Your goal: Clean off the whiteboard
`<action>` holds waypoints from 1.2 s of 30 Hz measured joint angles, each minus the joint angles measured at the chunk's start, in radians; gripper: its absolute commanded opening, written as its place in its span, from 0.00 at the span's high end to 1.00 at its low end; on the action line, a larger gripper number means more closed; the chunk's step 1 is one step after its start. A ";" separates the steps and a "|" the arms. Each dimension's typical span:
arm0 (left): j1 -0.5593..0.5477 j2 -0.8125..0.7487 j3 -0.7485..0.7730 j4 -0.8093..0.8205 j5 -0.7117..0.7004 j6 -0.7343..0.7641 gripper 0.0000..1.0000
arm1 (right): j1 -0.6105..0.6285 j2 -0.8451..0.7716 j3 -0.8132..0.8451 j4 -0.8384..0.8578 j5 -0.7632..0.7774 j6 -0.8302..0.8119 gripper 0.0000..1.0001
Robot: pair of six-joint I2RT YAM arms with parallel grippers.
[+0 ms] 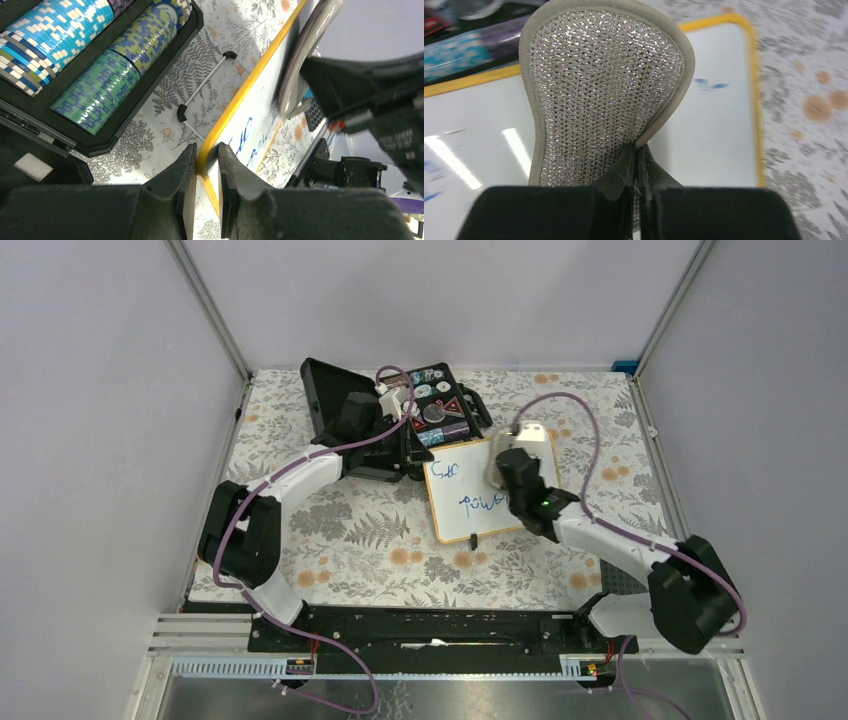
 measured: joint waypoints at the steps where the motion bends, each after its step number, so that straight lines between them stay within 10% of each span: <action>1: 0.001 0.000 0.000 0.000 -0.001 0.000 1.00 | 0.050 0.032 0.032 -0.002 0.013 -0.007 1.00; 11: 0.015 0.000 -0.001 -0.019 -0.036 -0.003 1.00 | 0.287 0.352 0.359 -0.018 0.048 -0.019 1.00; 27: -0.006 -0.009 -0.001 -0.024 0.014 -0.011 1.00 | 0.098 0.073 0.040 0.029 -0.026 0.004 1.00; 36: 0.002 -0.011 -0.001 -0.026 0.010 -0.002 1.00 | 0.286 0.233 0.201 -0.056 0.108 -0.051 1.00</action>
